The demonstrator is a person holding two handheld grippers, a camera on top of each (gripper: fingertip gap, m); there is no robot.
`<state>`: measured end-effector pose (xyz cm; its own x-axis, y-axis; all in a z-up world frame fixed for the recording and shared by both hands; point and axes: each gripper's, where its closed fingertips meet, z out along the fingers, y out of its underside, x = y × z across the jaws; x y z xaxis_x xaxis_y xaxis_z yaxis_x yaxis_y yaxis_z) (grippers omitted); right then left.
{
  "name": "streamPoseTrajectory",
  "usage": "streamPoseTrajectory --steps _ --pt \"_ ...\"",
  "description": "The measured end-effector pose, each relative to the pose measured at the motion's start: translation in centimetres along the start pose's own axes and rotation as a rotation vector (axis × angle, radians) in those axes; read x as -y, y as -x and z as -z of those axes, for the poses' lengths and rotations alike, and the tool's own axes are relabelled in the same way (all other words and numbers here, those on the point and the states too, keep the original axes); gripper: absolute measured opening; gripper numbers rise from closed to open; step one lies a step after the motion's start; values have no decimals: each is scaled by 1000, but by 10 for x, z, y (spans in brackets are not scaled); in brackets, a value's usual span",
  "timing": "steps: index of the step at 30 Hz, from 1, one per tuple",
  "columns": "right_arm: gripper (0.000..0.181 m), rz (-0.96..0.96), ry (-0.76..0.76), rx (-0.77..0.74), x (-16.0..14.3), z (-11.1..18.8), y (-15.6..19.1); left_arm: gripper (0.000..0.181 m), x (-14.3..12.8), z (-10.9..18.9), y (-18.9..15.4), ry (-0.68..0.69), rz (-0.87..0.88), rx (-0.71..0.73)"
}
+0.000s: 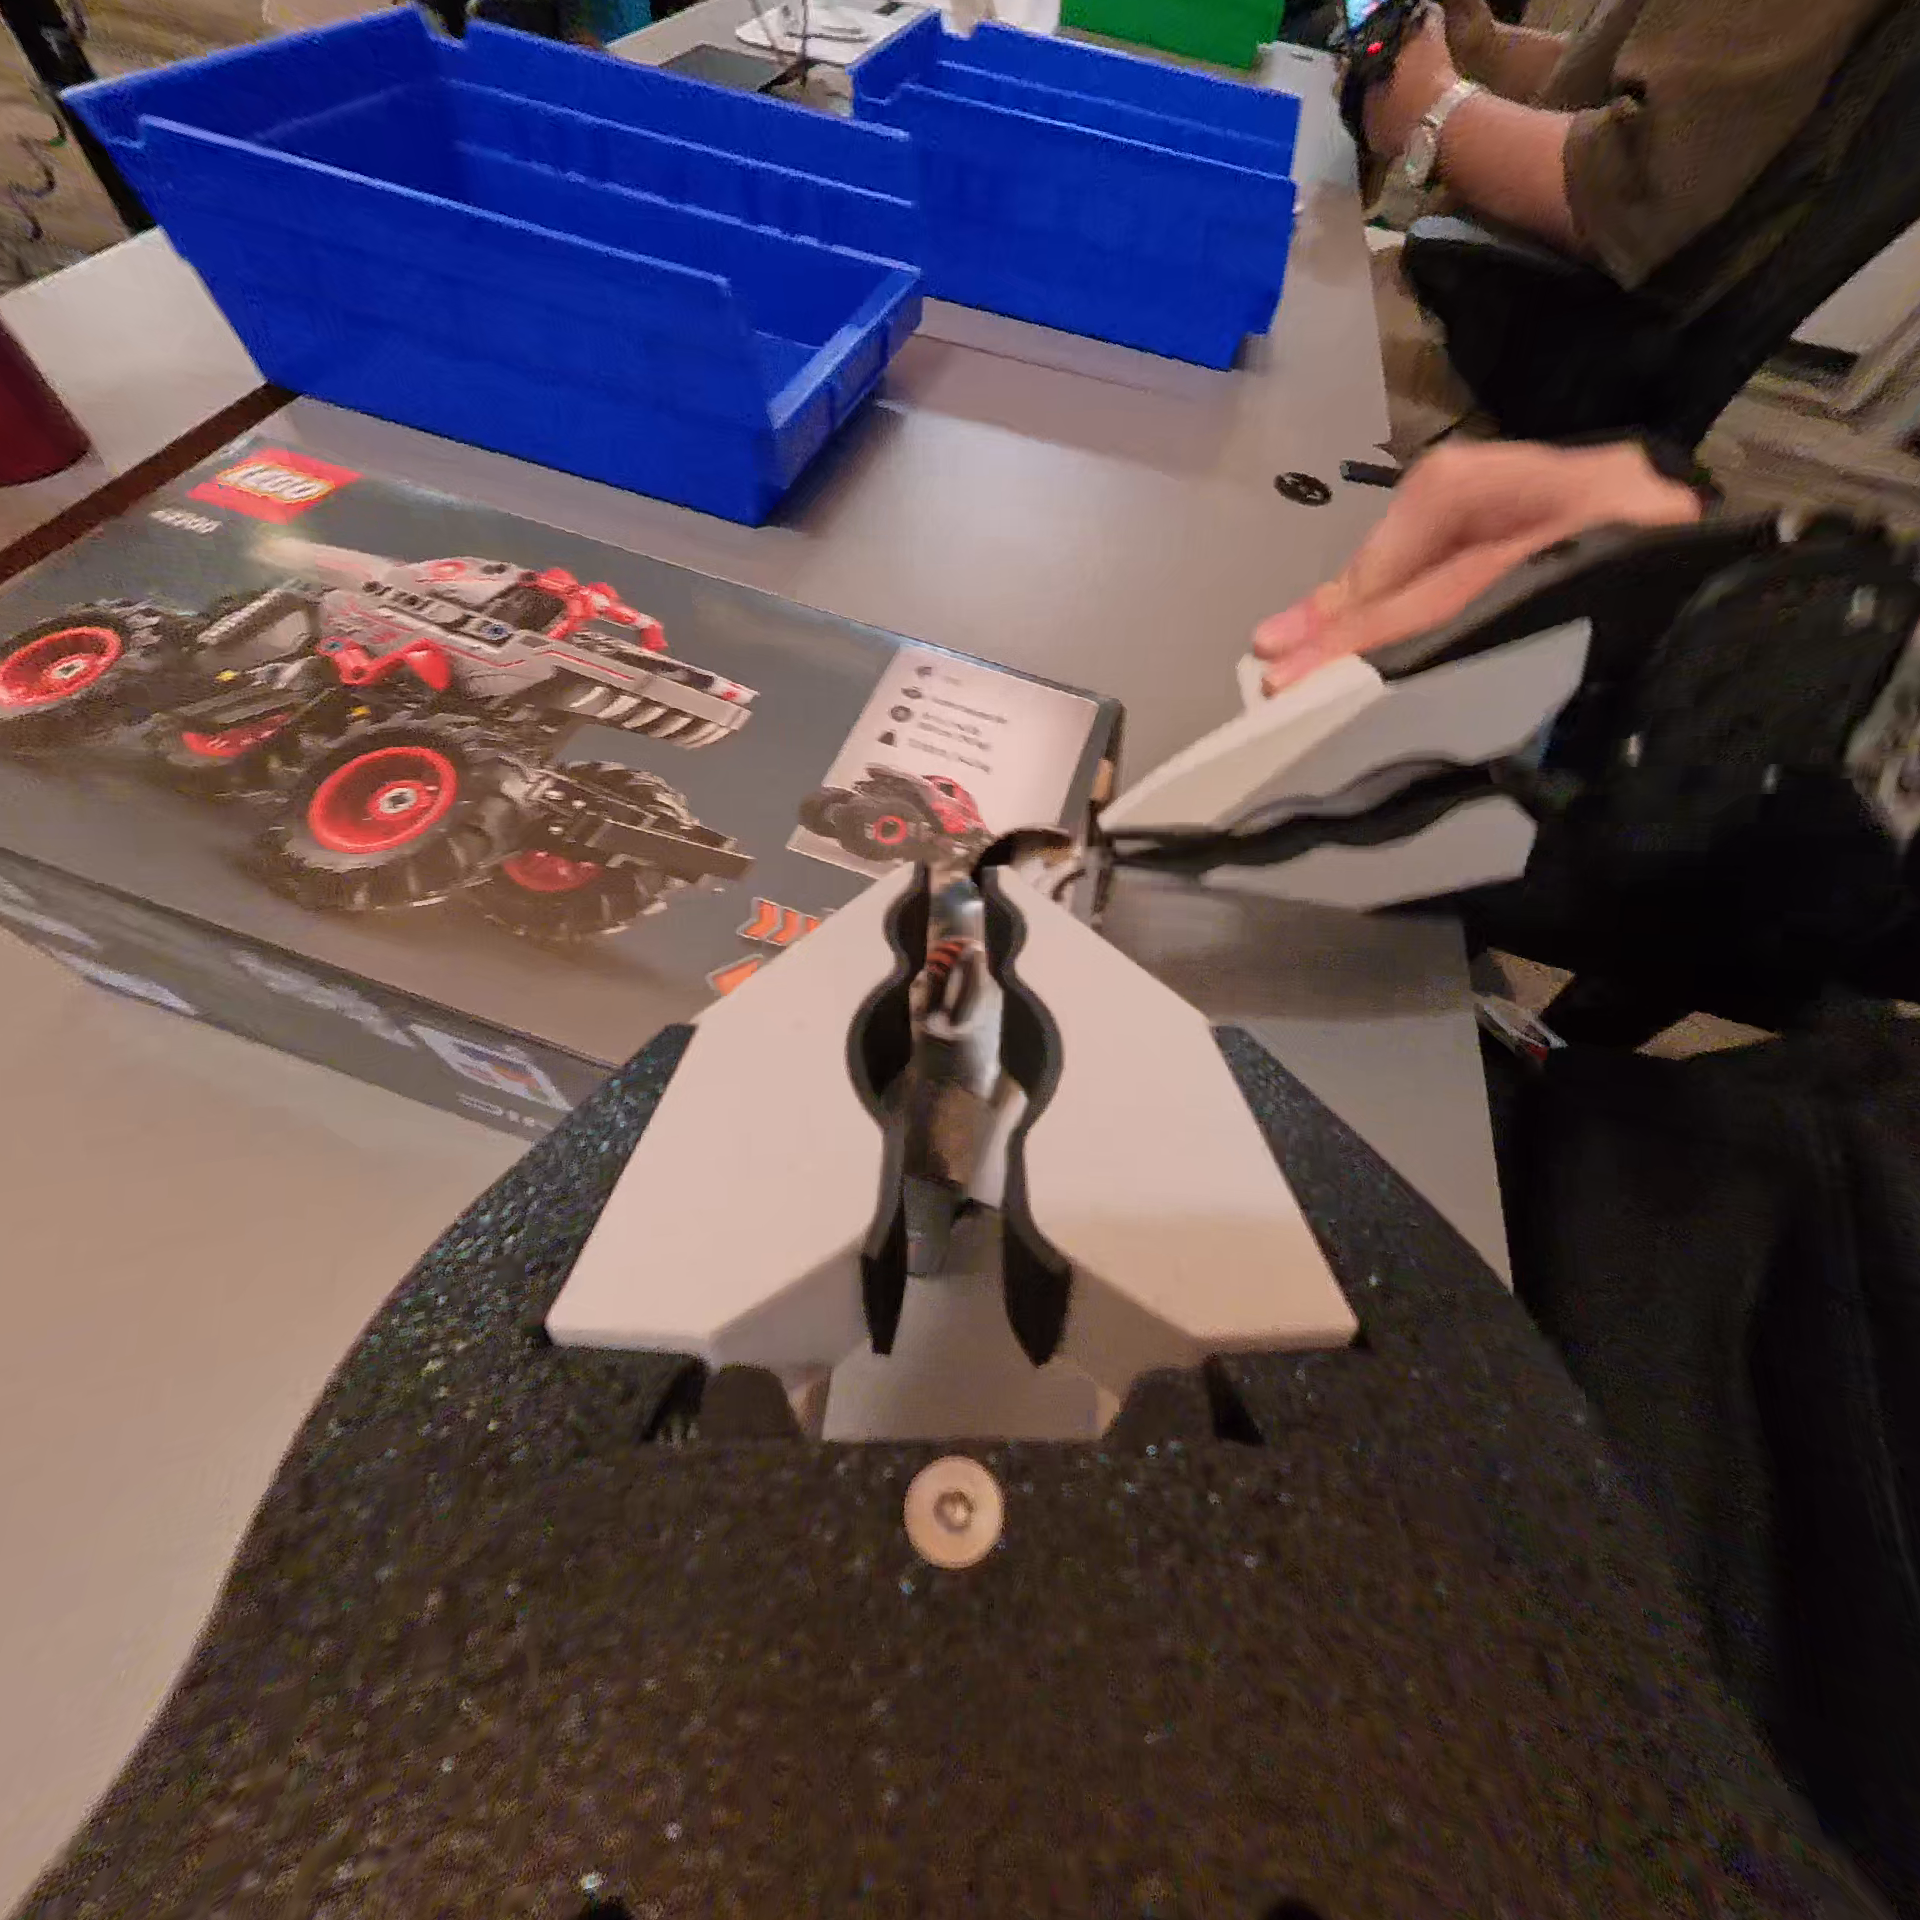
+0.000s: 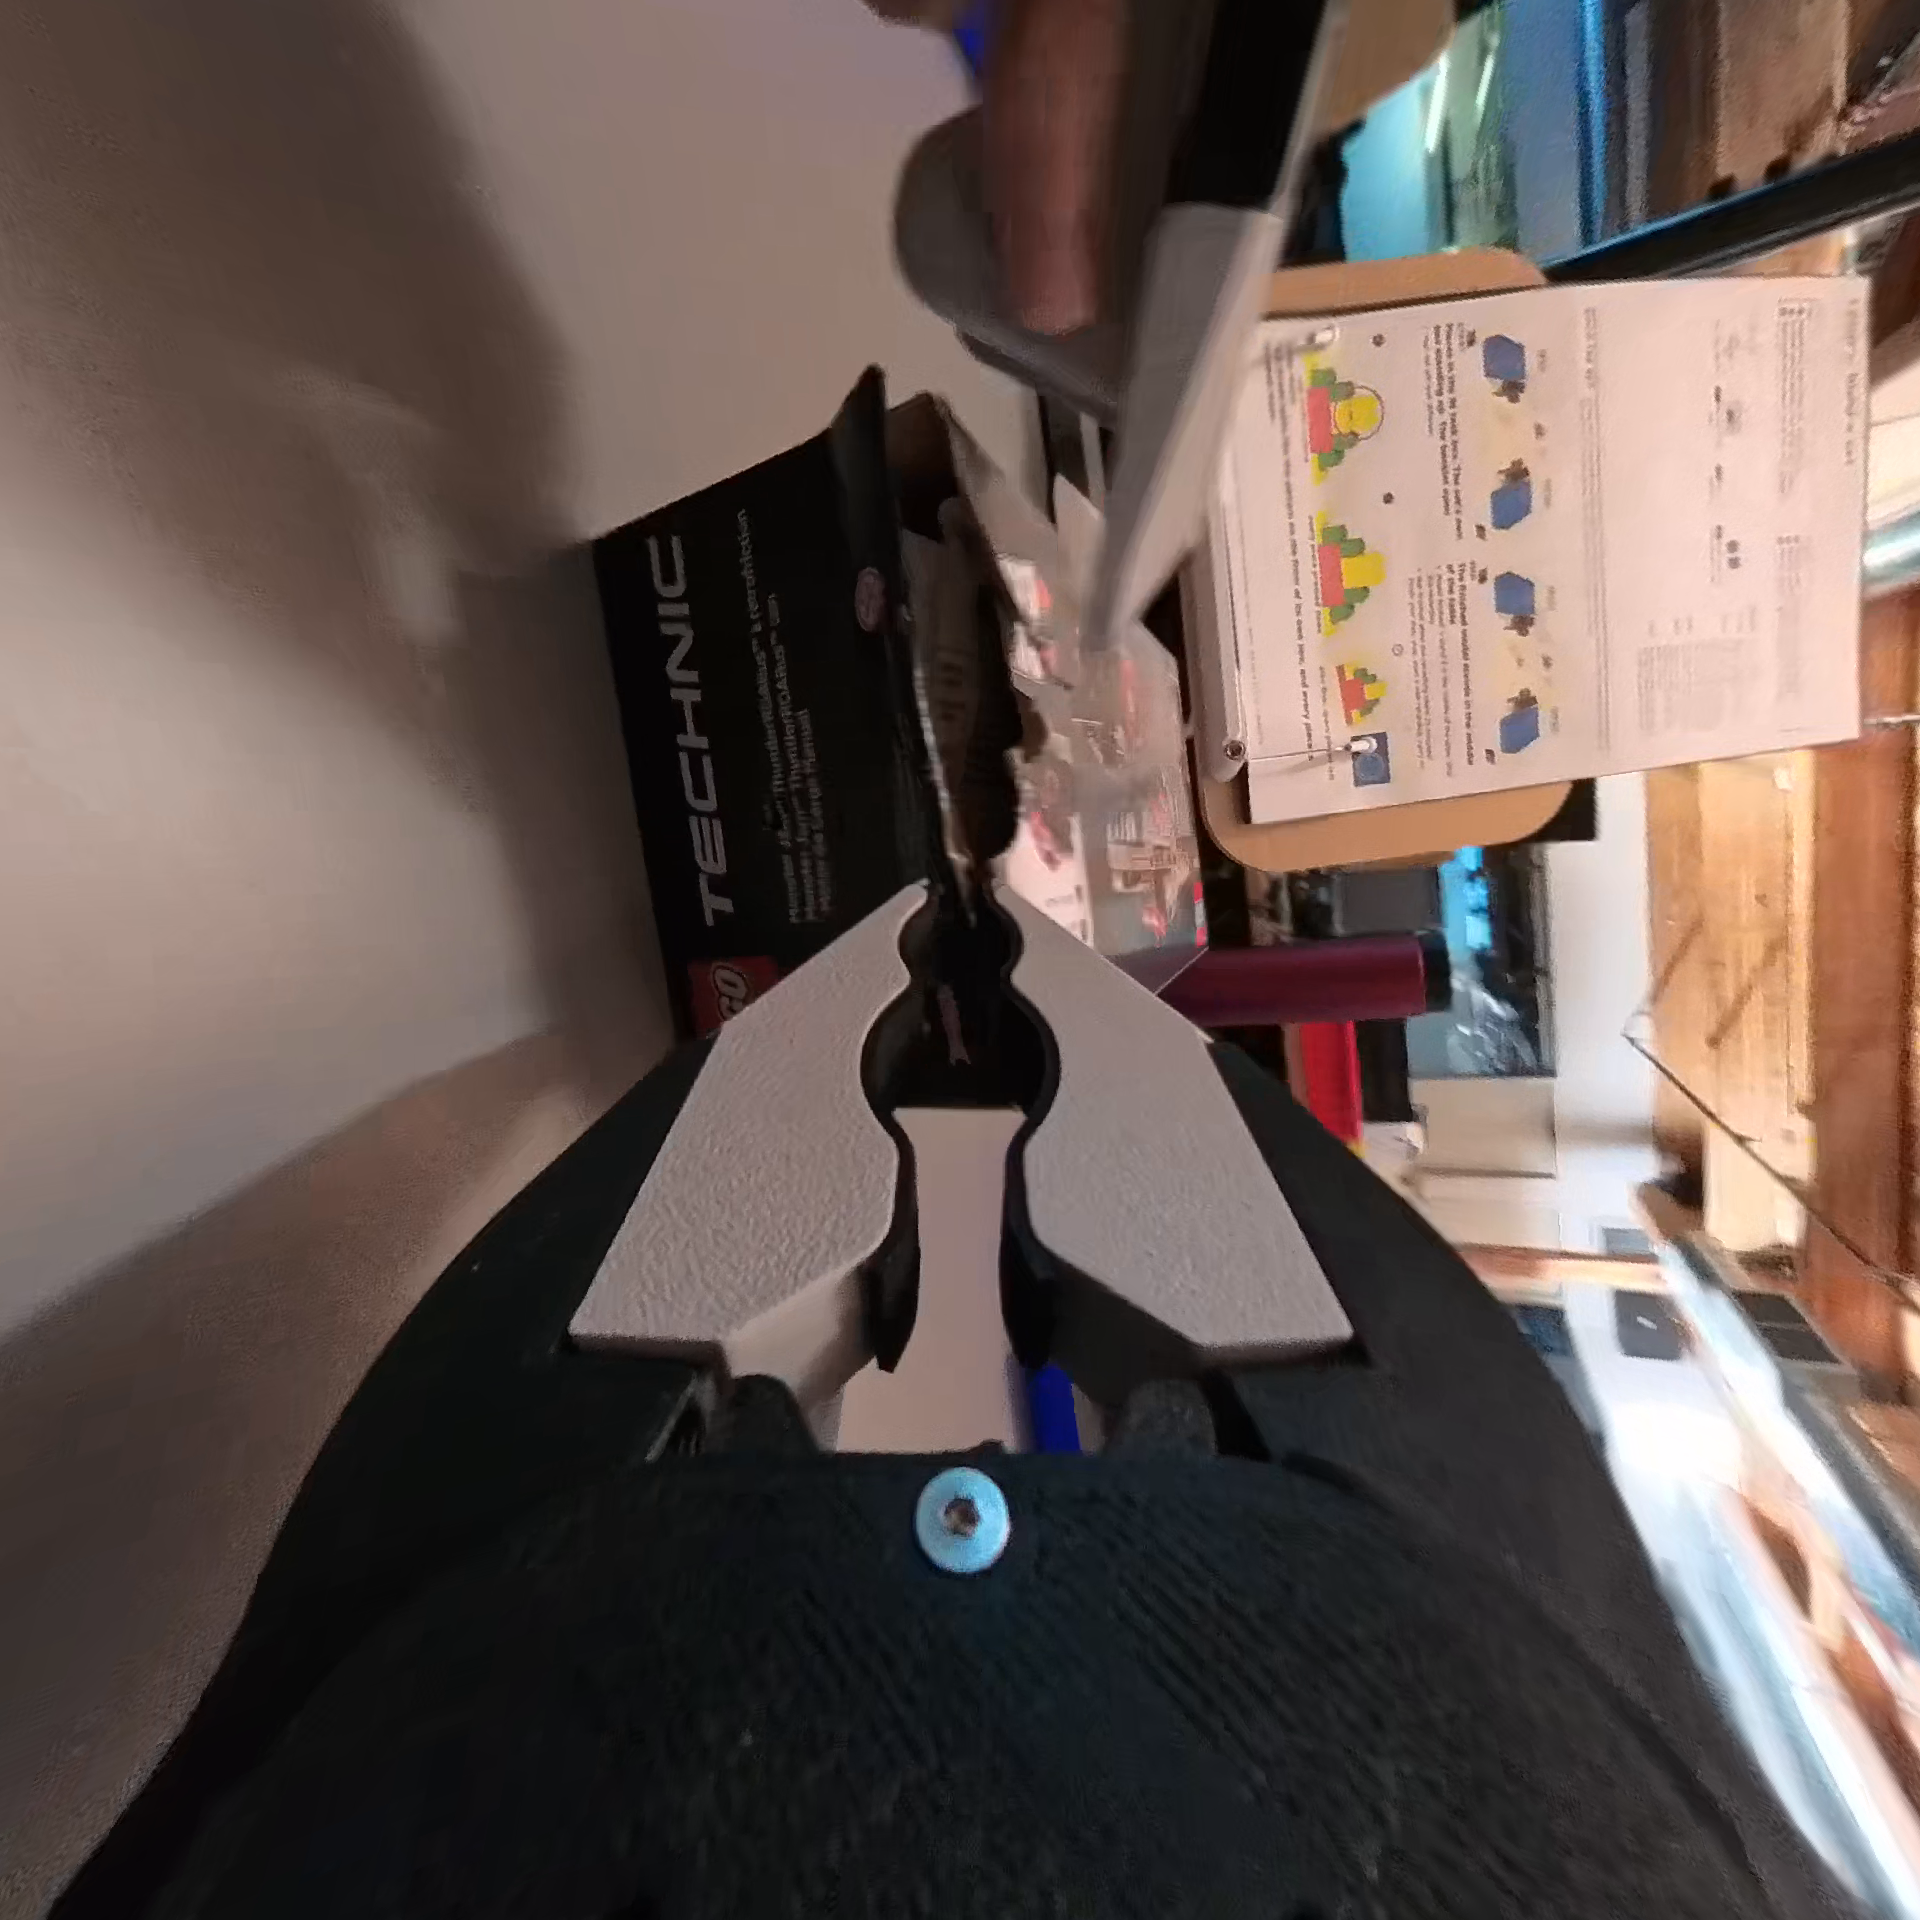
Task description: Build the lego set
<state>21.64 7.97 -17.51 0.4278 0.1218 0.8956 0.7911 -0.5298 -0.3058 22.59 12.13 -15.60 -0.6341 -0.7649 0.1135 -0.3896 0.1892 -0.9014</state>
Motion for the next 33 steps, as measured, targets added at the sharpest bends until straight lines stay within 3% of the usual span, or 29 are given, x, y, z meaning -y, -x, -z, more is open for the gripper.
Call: streamPoseTrajectory --steps 4,6,8,12,18,22,25,29,33 --pt "0 -388 -66 47 -22 21 -52 18 -10 -4 -30 41 -150 38" --pt "0 -578 -97 80 -37 11 -78 19 -14 -12 -33 106 -235 121" --pt "0 -670 -144 224 -37 -9 -79 18 -16 -23 -37 176 -288 154" --pt "4 -575 -40 399 -49 -51 -67 14 -18 -35 -35 270 -303 224" --pt "0 -503 14 505 -40 -76 -43 16 -30 -40 -24 484 -396 383" --pt "0 -652 -46 512 -33 -76 -41 16 -24 -44 -24 451 -530 447" --pt "0 -658 -2 466 -32 -77 -41 12 -26 -42 -25 376 -585 404" --pt "0 -671 -87 481 -2 -74 -32 11 -40 -6 -13 311 -717 409" --pt "0 -589 -56 438 1 -86 -37 13 -52 29 1 287 -825 430"
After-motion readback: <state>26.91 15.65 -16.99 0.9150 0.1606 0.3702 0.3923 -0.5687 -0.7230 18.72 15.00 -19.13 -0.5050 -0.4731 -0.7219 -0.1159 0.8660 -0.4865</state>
